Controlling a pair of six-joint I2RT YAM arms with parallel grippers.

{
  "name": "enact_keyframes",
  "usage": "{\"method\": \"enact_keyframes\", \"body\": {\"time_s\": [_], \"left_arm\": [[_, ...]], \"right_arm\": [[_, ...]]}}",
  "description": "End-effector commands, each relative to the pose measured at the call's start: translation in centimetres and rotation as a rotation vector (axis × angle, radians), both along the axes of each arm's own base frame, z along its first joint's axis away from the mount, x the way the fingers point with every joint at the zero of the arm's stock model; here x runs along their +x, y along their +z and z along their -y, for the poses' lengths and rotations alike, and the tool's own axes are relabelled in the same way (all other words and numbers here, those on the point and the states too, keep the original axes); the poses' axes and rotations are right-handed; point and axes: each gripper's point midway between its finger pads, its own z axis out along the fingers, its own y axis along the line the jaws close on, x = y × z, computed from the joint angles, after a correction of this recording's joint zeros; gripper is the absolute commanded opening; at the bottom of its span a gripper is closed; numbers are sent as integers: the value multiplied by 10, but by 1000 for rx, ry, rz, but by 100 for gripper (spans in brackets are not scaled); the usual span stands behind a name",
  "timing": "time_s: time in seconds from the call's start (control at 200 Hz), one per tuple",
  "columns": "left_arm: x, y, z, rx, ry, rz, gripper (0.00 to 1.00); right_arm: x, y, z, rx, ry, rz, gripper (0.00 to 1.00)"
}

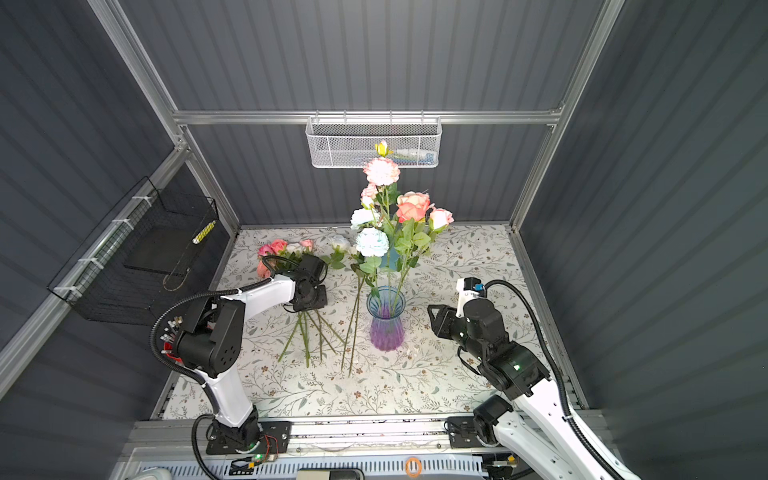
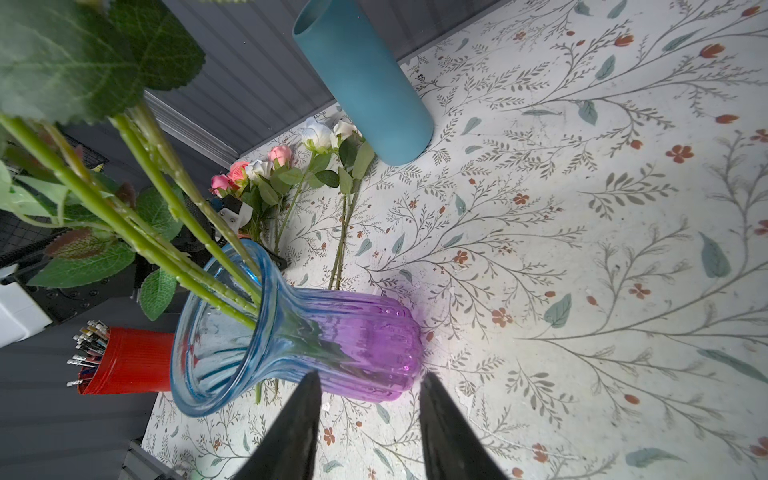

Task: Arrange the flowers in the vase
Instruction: 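Lower left gripper onto the loose stems and close on a pink rose stem, then lift the pink rose upright with left gripper, then carry the pink rose over the vase, lower its stem in, open left gripper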

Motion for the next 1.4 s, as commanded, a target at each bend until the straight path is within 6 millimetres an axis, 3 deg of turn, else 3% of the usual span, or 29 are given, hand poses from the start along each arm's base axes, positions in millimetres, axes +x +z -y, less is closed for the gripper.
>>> {"method": "enact_keyframes", "body": {"time_s": [0.0, 0.155, 0.355, 0.52, 0.685, 0.87, 1.076, 1.211, 1.396], "left_arm": [[10, 2, 7, -44, -9, 20, 23], [15, 8, 17, -96, -22, 29, 10], [20, 36, 26, -154, -26, 73, 0], [22, 77, 28, -198, -25, 146, 0], [15, 139, 29, -274, -35, 293, 0], [-17, 202, 37, -371, -213, 521, 0], [-78, 286, 28, -394, -333, 865, 0], [-107, 336, 27, -383, -380, 995, 0], [-123, 372, 31, -482, -378, 1049, 0]], "right_arm": [[-2, 3, 1, 0, 2, 7, 42], [-3, 5, 2, 3, 2, 10, 42], [-5, 14, -1, 22, 19, 17, 42], [-8, 21, 1, 27, 18, 28, 41], [-13, 29, 0, 49, 31, 38, 41], [-19, 44, -15, 119, 108, 49, 42], [-20, 57, -14, 125, 110, 71, 43], [-18, 60, -9, 152, 69, 98, 41], [-19, 64, -8, 203, 54, 126, 41]]}}
